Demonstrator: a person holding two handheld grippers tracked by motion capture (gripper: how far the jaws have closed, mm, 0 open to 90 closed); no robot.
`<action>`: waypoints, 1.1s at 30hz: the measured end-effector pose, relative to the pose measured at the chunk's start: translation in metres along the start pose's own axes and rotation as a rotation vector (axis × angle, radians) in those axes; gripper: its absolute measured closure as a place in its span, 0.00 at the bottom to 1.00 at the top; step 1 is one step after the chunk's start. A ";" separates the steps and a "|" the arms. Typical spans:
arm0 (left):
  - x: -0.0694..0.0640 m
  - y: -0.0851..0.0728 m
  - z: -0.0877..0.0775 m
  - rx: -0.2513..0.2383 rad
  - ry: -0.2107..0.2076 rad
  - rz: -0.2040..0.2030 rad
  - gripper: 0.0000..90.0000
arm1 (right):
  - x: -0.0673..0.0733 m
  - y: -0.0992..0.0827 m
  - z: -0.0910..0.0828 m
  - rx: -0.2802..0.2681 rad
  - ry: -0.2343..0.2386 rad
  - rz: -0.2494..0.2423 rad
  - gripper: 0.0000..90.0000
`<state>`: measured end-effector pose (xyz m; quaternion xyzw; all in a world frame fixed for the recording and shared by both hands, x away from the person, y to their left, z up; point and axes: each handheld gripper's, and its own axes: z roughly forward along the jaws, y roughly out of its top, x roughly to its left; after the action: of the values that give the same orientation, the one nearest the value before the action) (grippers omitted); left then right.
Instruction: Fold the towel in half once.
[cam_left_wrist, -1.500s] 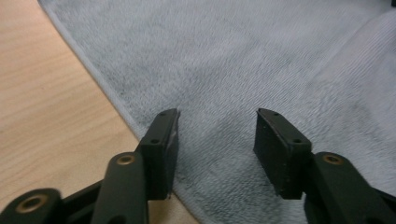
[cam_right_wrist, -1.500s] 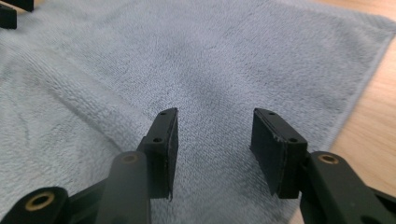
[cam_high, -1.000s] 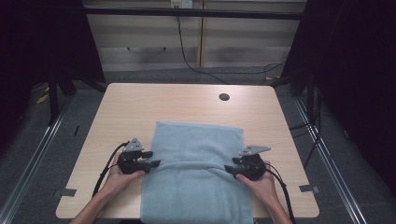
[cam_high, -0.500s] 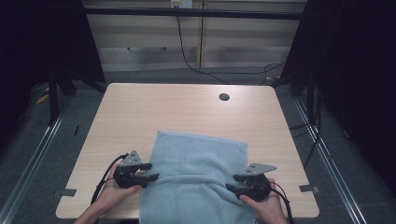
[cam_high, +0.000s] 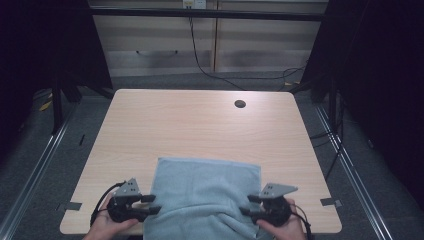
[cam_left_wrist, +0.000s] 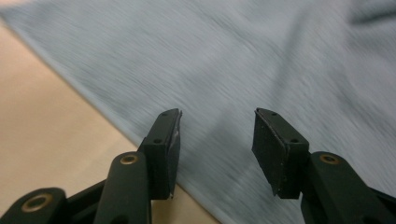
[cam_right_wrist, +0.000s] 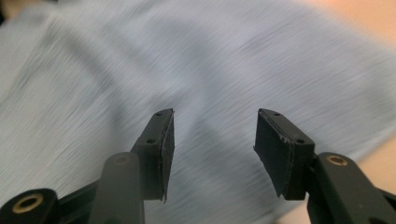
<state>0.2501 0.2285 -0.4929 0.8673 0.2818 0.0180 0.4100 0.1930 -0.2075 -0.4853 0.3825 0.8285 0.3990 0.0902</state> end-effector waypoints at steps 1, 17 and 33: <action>0.007 0.005 0.001 -0.014 0.003 -0.016 0.58 | -0.011 0.005 -0.001 -0.022 -0.018 0.010 0.54; 0.086 0.067 0.037 -0.108 0.152 -0.114 0.57 | -0.114 0.032 0.038 -0.001 -0.184 0.105 0.54; 0.091 0.058 0.057 -0.041 0.225 -0.089 0.40 | -0.098 0.029 0.045 -0.045 -0.154 0.093 0.91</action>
<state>0.3688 0.2047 -0.5065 0.8380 0.3637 0.1027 0.3936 0.2971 -0.2383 -0.5097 0.4479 0.7912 0.3908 0.1437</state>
